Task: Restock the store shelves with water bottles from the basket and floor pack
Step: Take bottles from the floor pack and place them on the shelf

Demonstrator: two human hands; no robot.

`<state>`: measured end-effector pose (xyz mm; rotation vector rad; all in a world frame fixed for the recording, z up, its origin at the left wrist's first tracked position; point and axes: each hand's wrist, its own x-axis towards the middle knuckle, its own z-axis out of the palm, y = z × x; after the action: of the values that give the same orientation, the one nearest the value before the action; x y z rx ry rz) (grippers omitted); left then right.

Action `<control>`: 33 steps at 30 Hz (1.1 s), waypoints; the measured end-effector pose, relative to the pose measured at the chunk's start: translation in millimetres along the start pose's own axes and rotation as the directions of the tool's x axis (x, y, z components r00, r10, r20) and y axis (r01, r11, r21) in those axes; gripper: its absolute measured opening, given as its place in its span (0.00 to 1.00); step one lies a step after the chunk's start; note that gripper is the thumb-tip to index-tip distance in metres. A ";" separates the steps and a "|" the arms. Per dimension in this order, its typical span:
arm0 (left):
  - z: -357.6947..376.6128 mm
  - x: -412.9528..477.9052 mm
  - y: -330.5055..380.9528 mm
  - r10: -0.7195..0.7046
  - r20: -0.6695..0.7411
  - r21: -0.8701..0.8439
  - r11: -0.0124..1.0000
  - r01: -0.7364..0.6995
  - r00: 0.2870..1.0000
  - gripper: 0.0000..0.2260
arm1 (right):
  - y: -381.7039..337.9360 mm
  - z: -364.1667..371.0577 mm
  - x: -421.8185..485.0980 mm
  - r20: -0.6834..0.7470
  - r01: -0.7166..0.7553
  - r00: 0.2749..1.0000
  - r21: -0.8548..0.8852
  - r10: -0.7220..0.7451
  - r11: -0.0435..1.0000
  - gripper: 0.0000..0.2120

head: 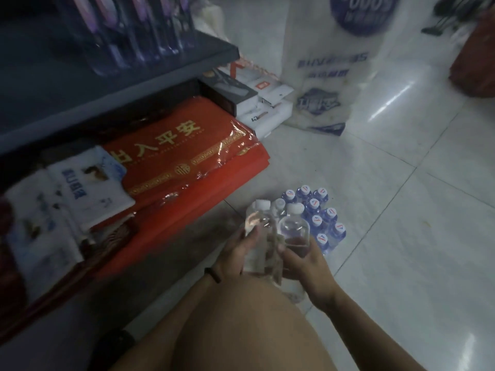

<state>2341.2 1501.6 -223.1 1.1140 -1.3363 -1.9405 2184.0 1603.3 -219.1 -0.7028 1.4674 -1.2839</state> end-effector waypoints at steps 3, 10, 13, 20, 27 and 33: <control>-18.0 -19.3 61.4 0.115 -0.004 0.076 0.991 -0.114 0.993 0.24 | -58.1 30.0 -0.9 0.091 0.073 0.993 -0.003 -0.073 0.997 0.22; -89.3 -112.0 188.4 0.360 -0.182 0.228 0.921 -0.317 0.915 0.34 | -173.4 108.2 -18.3 0.474 0.176 0.858 0.085 -0.195 0.981 0.25; -116.7 -169.4 236.1 0.472 -0.251 0.252 0.875 -0.414 0.845 0.31 | -221.5 159.4 -43.4 0.555 0.320 0.790 -0.011 -0.261 0.947 0.25; -190.5 -289.5 342.8 0.615 -0.450 0.416 0.786 -0.457 0.647 0.25 | -320.9 299.5 -94.5 0.537 0.552 0.708 -0.018 -0.458 0.833 0.30; -271.8 -373.1 443.1 0.714 -0.580 0.478 0.689 -0.545 0.393 0.22 | -428.6 449.2 -118.3 0.590 0.751 0.555 -0.053 -0.586 0.658 0.34; -365.9 -409.9 524.5 0.736 -0.658 0.602 0.640 -0.478 0.157 0.28 | -505.5 564.6 -127.3 0.555 0.844 0.469 -0.051 -0.687 0.535 0.33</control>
<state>2852.2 1449.7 336.5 1.1352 -1.1078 -0.3561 2654.8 1386.7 348.3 -1.9612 0.9147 -1.3654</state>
